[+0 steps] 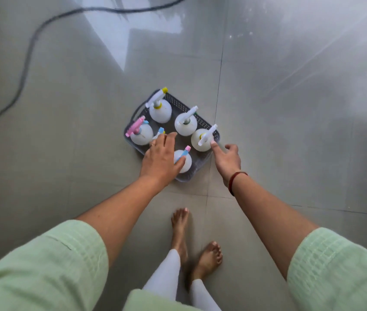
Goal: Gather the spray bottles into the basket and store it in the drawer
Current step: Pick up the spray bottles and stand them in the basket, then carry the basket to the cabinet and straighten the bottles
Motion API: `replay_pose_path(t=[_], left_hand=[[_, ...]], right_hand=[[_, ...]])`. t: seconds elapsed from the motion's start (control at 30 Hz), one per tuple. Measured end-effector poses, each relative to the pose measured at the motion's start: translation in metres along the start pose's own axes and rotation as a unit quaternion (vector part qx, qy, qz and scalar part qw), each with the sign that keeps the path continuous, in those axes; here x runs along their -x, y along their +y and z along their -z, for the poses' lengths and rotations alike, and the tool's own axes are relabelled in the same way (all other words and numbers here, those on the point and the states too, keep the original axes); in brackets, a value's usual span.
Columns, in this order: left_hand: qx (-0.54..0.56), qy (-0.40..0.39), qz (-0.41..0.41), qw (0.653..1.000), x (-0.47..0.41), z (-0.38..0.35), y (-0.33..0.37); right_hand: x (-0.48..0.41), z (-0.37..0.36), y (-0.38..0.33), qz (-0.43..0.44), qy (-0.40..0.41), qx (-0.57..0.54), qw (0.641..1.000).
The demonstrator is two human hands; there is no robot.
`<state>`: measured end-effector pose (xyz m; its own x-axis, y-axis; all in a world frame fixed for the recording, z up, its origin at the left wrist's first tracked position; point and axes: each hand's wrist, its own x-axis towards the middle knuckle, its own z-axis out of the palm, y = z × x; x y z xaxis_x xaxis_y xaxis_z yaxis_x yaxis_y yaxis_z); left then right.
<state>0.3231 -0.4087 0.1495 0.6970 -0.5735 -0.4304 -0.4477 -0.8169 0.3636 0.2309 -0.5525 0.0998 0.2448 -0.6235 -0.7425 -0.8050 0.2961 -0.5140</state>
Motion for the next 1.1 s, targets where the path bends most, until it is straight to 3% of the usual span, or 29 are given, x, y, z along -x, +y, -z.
replay_pose_path(t=[0.2,0.4,0.67,0.77,0.9,1.1], left_hand=[[-0.014,0.036,-0.034,0.999,0.007,0.100,0.023],[-0.077,-0.001,-0.057,0.995,-0.053,0.135,-0.001],[-0.096,-0.055,-0.097,0.989,-0.128,0.162,-0.058],[-0.060,-0.049,-0.067,0.995,-0.157,0.149,-0.069],[0.020,-0.022,0.040,0.999,-0.191,0.117,-0.087],[0.010,-0.055,0.134,0.989,-0.217,0.057,-0.139]], right_hand=[[0.058,0.041,-0.038,-0.008,0.019,-0.017,1.000],[0.046,0.044,-0.042,0.001,0.037,0.044,0.998],[0.017,-0.002,-0.037,-0.129,0.144,-0.017,0.981],[-0.001,-0.019,-0.036,-0.149,0.170,-0.029,0.974],[-0.027,-0.044,-0.018,-0.162,0.180,-0.040,0.969],[-0.047,-0.073,0.032,-0.197,0.148,0.049,0.968]])
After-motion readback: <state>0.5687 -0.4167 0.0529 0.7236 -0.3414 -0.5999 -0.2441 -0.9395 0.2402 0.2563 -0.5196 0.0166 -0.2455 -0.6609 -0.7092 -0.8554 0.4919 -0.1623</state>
